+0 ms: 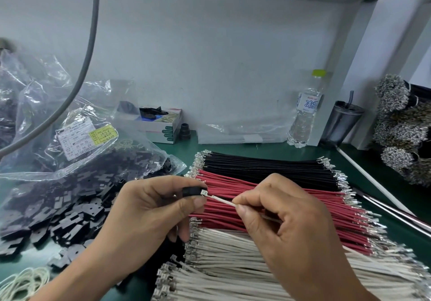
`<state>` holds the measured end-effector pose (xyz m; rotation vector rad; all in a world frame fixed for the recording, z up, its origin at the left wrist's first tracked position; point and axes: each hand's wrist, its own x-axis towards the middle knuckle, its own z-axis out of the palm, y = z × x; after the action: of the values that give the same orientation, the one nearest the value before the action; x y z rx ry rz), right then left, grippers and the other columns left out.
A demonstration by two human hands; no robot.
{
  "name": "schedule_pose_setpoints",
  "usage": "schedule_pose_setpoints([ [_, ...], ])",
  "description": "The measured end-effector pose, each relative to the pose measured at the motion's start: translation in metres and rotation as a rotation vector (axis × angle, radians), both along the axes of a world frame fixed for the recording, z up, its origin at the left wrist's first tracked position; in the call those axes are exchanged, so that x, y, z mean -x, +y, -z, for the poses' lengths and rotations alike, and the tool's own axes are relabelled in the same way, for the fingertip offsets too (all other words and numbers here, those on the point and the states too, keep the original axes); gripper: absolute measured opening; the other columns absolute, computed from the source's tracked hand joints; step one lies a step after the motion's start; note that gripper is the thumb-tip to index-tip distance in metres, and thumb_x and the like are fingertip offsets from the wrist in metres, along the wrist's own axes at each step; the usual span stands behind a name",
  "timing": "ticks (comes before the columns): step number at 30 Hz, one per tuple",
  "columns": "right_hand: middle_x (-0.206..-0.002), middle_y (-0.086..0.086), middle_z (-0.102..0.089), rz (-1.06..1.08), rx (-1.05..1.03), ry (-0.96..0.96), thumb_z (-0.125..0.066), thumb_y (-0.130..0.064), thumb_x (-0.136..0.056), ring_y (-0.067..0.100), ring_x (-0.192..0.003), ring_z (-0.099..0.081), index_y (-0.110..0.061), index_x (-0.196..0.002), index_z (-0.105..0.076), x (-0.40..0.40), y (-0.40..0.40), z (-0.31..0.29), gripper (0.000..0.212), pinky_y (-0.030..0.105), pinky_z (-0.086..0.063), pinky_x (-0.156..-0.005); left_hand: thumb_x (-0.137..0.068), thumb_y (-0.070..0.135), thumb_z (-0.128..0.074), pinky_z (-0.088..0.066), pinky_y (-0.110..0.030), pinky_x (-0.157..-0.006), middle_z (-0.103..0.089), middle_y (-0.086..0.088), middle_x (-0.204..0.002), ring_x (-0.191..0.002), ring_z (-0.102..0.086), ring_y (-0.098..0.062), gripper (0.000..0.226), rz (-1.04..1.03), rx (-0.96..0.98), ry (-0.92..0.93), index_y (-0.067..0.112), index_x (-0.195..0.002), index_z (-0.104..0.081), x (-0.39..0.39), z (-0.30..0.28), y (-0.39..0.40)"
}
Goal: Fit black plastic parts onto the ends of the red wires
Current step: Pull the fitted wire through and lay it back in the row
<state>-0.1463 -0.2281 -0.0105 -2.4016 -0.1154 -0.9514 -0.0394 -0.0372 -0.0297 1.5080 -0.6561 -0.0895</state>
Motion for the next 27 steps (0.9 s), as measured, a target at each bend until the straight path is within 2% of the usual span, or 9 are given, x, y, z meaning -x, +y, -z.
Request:
schedule_pose_setpoints([
  [2,-0.080,-0.016,-0.061,0.005,0.015,-0.017,-0.067,-0.028,-0.087,0.009,-0.066,-0.063,-0.031,-0.085,-0.076,-0.001,0.000,0.000,0.009,0.030,-0.051,-0.050,-0.074,0.022,-0.082,-0.049,-0.024,-0.043,-0.074,-0.012,-0.066,-0.044,-0.064,-0.024,0.021,0.003,-0.002,-0.002,0.024,-0.095,-0.084,0.001,0.000,0.000],
  [5,-0.080,-0.018,-0.060,0.030,0.041,-0.004,-0.066,-0.031,-0.087,0.006,-0.067,-0.061,-0.033,-0.083,-0.073,-0.001,-0.001,-0.002,0.009,0.026,-0.049,-0.050,-0.075,0.021,-0.081,-0.050,-0.025,-0.043,-0.075,-0.013,-0.070,-0.045,-0.064,-0.026,0.021,0.025,-0.013,-0.007,0.024,-0.095,-0.084,0.001,-0.002,0.000],
  [8,-0.082,-0.020,-0.056,0.042,0.179,0.042,-0.057,-0.037,-0.093,0.002,-0.060,-0.053,-0.035,-0.086,-0.070,-0.002,-0.004,-0.006,0.015,0.018,-0.042,-0.048,-0.073,0.024,-0.081,-0.050,-0.025,-0.043,-0.073,-0.016,-0.068,-0.045,-0.064,-0.027,0.022,0.042,-0.023,0.006,0.023,-0.095,-0.084,0.002,-0.004,0.000],
  [10,-0.083,-0.017,-0.056,0.034,0.290,0.056,-0.048,-0.040,-0.097,0.001,-0.059,-0.049,-0.033,-0.089,-0.069,-0.003,-0.006,-0.010,0.024,0.020,-0.041,-0.047,-0.072,0.026,-0.082,-0.050,-0.025,-0.043,-0.070,-0.018,-0.064,-0.046,-0.065,-0.026,0.023,0.059,-0.043,0.008,0.022,-0.094,-0.084,0.004,-0.007,0.001],
  [15,-0.084,-0.015,-0.055,0.056,0.360,0.024,-0.045,-0.038,-0.098,0.000,-0.062,-0.046,-0.030,-0.089,-0.068,-0.001,-0.007,-0.015,0.026,0.018,-0.038,-0.046,-0.070,0.027,-0.081,-0.051,-0.025,-0.045,-0.070,-0.017,-0.061,-0.048,-0.066,-0.024,0.023,0.087,-0.061,0.010,0.024,-0.092,-0.084,0.007,-0.011,0.001],
  [18,-0.082,-0.017,-0.053,0.091,0.335,0.022,-0.046,-0.039,-0.096,0.000,-0.058,-0.041,-0.033,-0.086,-0.064,-0.001,-0.004,-0.013,0.022,0.016,-0.031,-0.047,-0.067,0.027,-0.082,-0.051,-0.025,-0.044,-0.070,-0.016,-0.060,-0.047,-0.065,-0.022,0.024,0.093,-0.053,0.017,0.024,-0.091,-0.084,0.009,-0.012,-0.001],
  [21,-0.082,-0.019,-0.052,0.034,0.235,0.041,-0.050,-0.040,-0.094,0.001,-0.062,-0.048,-0.035,-0.086,-0.063,-0.002,-0.005,-0.011,0.017,0.017,-0.036,-0.051,-0.068,0.028,-0.082,-0.051,-0.024,-0.045,-0.070,-0.016,-0.060,-0.047,-0.066,-0.022,0.023,0.089,-0.058,0.000,0.026,-0.091,-0.084,0.009,-0.012,0.001],
  [24,-0.086,-0.020,-0.055,-0.059,0.095,0.073,-0.058,-0.036,-0.093,0.003,-0.074,-0.056,-0.034,-0.087,-0.066,-0.003,-0.007,-0.010,0.010,0.018,-0.042,-0.060,-0.070,0.031,-0.081,-0.051,-0.022,-0.045,-0.071,-0.015,-0.060,-0.047,-0.067,-0.021,0.021,0.085,-0.080,-0.026,0.028,-0.091,-0.084,0.006,-0.010,0.003],
  [27,-0.087,-0.019,-0.053,-0.081,0.051,0.106,-0.056,-0.037,-0.093,0.004,-0.076,-0.057,-0.033,-0.088,-0.067,-0.006,-0.003,-0.005,0.013,0.018,-0.042,-0.062,-0.072,0.030,-0.082,-0.051,-0.023,-0.047,-0.072,-0.011,-0.063,-0.048,-0.067,-0.021,0.017,0.085,-0.123,-0.060,0.032,-0.089,-0.084,0.007,-0.006,0.002],
])
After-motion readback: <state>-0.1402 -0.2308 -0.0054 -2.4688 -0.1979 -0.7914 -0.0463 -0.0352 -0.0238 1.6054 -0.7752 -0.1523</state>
